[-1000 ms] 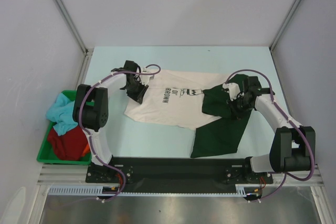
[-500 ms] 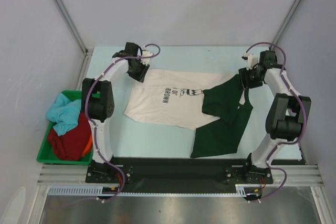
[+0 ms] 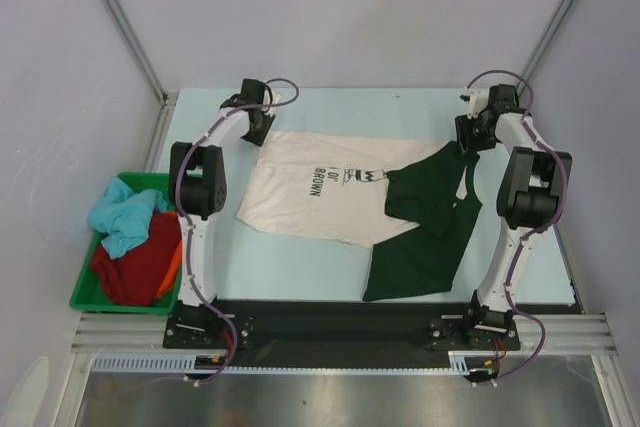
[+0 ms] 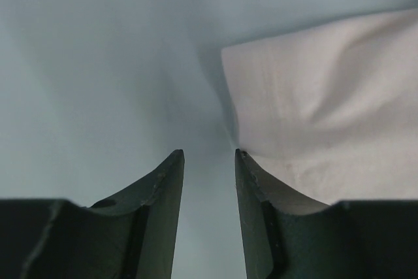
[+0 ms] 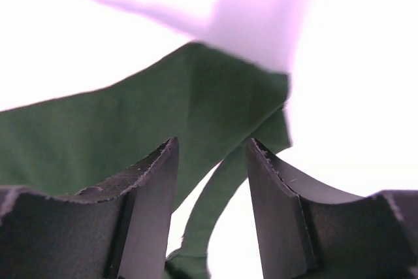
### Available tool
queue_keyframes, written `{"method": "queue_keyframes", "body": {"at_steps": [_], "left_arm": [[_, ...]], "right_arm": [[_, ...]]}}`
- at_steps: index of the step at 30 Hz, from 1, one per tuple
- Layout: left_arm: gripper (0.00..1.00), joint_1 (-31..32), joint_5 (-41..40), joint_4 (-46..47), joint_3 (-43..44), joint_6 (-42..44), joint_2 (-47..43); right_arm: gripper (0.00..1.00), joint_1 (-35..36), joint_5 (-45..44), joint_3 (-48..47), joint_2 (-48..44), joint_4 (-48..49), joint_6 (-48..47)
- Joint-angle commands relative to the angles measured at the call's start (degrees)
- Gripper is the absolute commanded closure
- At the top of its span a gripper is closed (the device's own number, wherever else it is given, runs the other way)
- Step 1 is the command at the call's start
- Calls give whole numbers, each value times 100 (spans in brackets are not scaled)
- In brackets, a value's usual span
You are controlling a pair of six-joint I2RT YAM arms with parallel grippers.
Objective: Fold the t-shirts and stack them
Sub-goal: Fold the tshirt
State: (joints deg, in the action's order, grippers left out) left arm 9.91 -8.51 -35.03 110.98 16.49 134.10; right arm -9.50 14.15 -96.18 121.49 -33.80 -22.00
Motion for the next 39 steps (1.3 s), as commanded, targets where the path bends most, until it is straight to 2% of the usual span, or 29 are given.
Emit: {"method": "queue_keyframes", "body": {"at_steps": [1,7,13,21,30,33,34,36,37,39], "left_arm": [[58,-95,-370,171,389,-102,151],[51,-147,-256,5,775,-181,178],[33,-200,524,-276,1285,-760,116],[33,-209,1071,-435,1330,-1253,362],[48,-218,1317,-505,1330,-1289,669],[57,-218,1317,-523,1330,-1254,757],[64,-218,1317,-523,1321,-1245,784],[71,-218,1273,-523,1330,-1245,845],[77,-218,1273,-514,1321,-1236,863],[84,-218,1230,-523,1330,-1262,898]], "right_arm": [[49,-35,-193,-427,76,269,73],[50,-61,-334,-612,269,339,38],[49,-61,-475,-621,542,278,-103],[50,-87,-624,-656,823,269,-278],[62,-88,-721,-806,1140,163,-410],[67,-52,-782,-841,1245,120,-481],[70,-44,-782,-850,1280,111,-498],[73,0,-791,-885,1368,102,-551],[79,9,-791,-902,1403,111,-577],[83,35,-791,-963,1482,93,-621]]}}
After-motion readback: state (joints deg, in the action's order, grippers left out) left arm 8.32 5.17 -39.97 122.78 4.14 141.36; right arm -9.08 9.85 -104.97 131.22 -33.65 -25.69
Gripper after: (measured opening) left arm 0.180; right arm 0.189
